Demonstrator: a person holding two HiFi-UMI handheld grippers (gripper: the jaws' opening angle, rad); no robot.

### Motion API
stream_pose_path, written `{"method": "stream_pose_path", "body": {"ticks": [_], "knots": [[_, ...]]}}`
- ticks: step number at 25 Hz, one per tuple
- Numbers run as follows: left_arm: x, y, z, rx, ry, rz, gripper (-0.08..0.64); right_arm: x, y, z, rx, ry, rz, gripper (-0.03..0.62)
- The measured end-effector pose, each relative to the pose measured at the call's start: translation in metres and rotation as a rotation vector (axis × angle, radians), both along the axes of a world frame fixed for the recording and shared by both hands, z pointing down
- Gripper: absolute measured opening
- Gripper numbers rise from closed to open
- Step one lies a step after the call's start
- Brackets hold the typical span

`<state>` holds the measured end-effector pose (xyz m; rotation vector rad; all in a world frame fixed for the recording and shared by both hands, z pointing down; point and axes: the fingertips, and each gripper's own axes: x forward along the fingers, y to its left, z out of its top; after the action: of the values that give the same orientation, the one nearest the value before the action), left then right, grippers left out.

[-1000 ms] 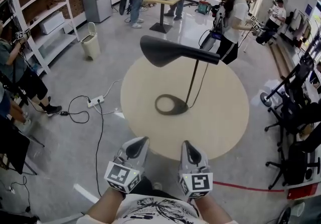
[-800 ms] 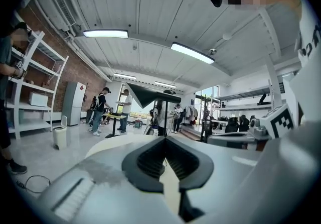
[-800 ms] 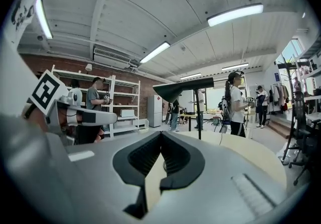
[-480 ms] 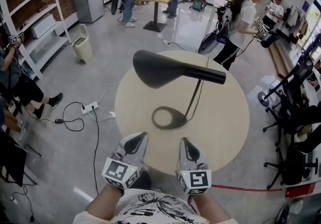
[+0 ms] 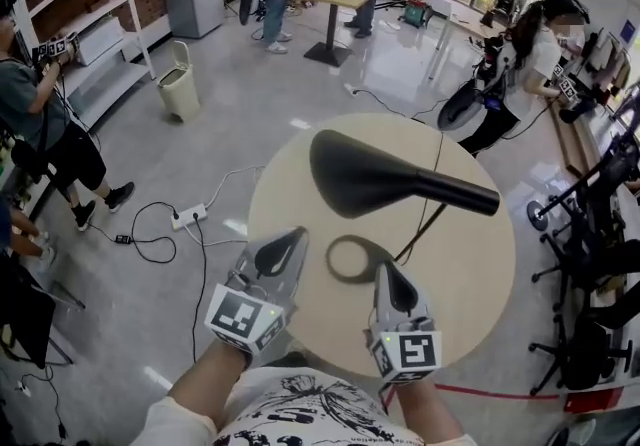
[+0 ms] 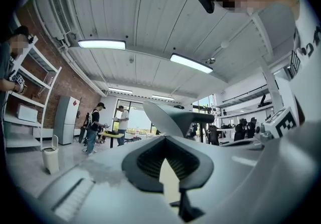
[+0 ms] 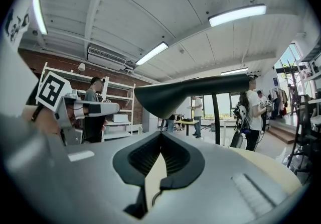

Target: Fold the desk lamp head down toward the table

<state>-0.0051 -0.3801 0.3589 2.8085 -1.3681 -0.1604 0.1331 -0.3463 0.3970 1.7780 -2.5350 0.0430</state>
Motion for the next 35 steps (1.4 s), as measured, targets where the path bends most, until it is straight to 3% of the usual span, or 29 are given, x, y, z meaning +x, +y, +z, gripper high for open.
{"method": "stream_pose_path", "body": {"ticks": [6,14,26,35], "knots": [[-0.017,-0.042,-0.050,0.104,0.033,0.021,0.003,-0.014,-0.028,-0.003,0.006,0.017,0.020,0.009],[-0.011,-0.073,-0.092,0.209,0.001,0.108,0.003,-0.018,-0.045,-0.010,0.005,0.009,0.062,0.009],[0.005,-0.090,-0.103,0.224,-0.025,0.171,0.003,-0.012,-0.045,0.005,-0.030,0.024,0.114,0.009],[0.009,-0.098,-0.060,0.124,-0.035,0.188,0.003,-0.007,-0.043,0.018,-0.060,0.024,0.147,0.009]]}}
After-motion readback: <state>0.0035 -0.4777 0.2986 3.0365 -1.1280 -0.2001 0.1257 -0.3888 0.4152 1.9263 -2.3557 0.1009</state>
